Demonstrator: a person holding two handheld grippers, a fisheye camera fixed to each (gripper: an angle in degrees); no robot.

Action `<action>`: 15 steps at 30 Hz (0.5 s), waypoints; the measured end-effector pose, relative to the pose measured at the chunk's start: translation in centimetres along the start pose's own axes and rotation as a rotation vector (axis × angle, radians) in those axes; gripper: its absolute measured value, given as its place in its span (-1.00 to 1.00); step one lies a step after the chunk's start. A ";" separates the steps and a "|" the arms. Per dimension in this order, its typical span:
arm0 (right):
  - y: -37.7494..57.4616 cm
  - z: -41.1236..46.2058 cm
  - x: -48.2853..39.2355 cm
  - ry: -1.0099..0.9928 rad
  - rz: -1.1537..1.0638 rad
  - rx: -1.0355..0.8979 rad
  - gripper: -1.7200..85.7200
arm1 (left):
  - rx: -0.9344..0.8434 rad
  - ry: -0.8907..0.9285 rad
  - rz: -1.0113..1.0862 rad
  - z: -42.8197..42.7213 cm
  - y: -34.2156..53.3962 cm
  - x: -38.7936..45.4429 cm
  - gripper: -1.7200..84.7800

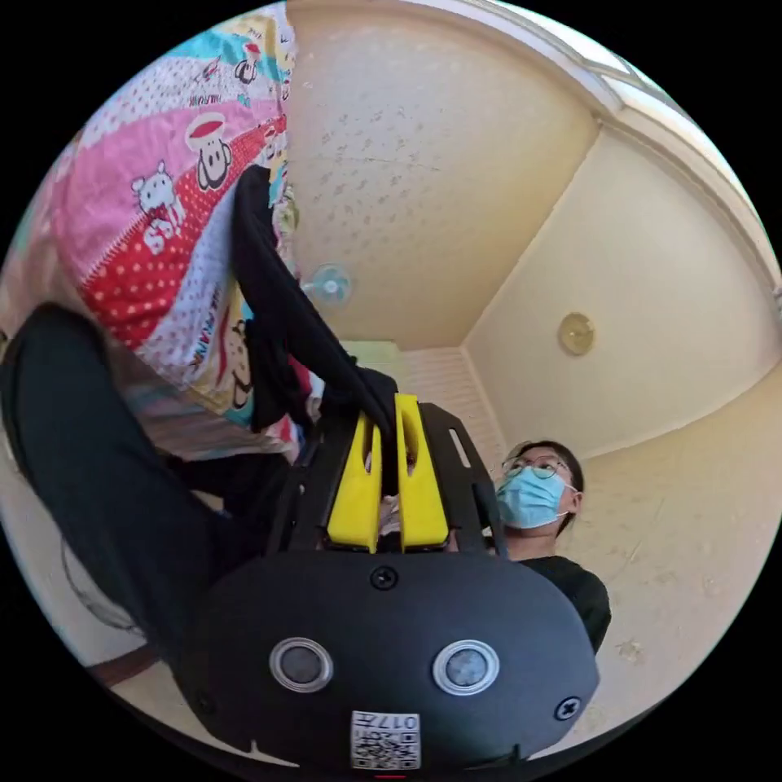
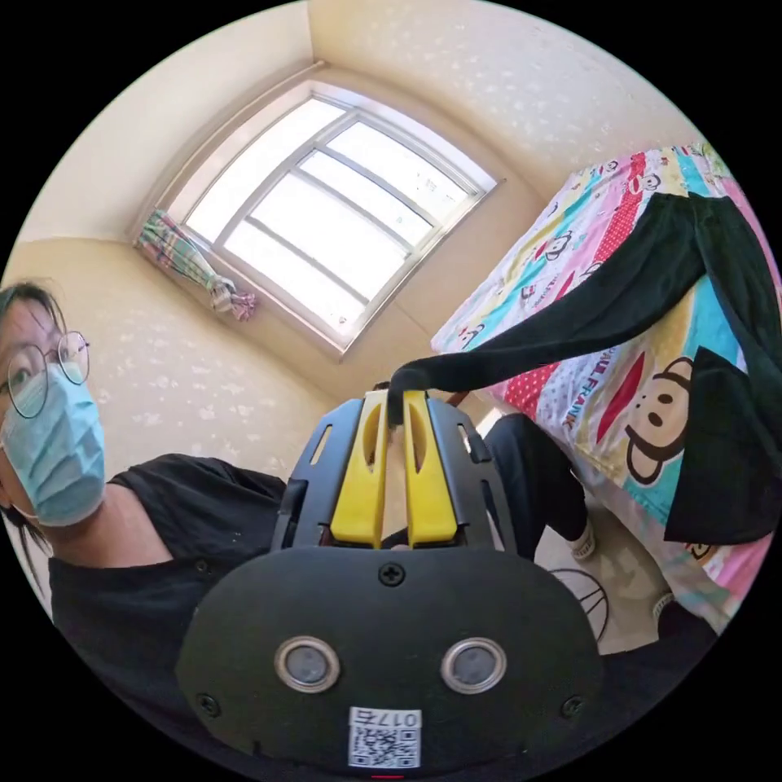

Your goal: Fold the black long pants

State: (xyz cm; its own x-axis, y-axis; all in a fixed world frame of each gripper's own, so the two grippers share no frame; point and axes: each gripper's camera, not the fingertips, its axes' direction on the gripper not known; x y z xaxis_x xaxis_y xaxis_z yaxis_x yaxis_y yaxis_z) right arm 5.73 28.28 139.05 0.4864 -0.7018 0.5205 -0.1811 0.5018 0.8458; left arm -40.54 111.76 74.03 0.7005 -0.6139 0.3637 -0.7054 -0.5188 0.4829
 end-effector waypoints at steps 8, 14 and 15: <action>7.2 19.0 4.3 0.202 0.067 -0.592 -0.84 | -0.317 -0.524 -0.380 2.5 4.5 -13.4 -0.87; 6.7 11.5 6.1 0.650 0.140 -0.281 -0.76 | -0.267 -0.542 -0.464 1.9 7.1 -17.9 -0.75; 6.4 9.9 6.8 0.728 0.156 -0.194 -0.73 | -0.235 -0.567 -0.466 1.0 7.3 -17.8 -0.74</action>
State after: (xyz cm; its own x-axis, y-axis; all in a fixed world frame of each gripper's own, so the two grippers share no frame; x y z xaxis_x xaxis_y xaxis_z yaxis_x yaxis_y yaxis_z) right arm -0.62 21.71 149.17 0.9198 -0.1391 0.3670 -0.1734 0.6948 0.6980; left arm -58.24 118.32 70.25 0.7126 -0.6068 -0.3520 -0.2650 -0.6975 0.6658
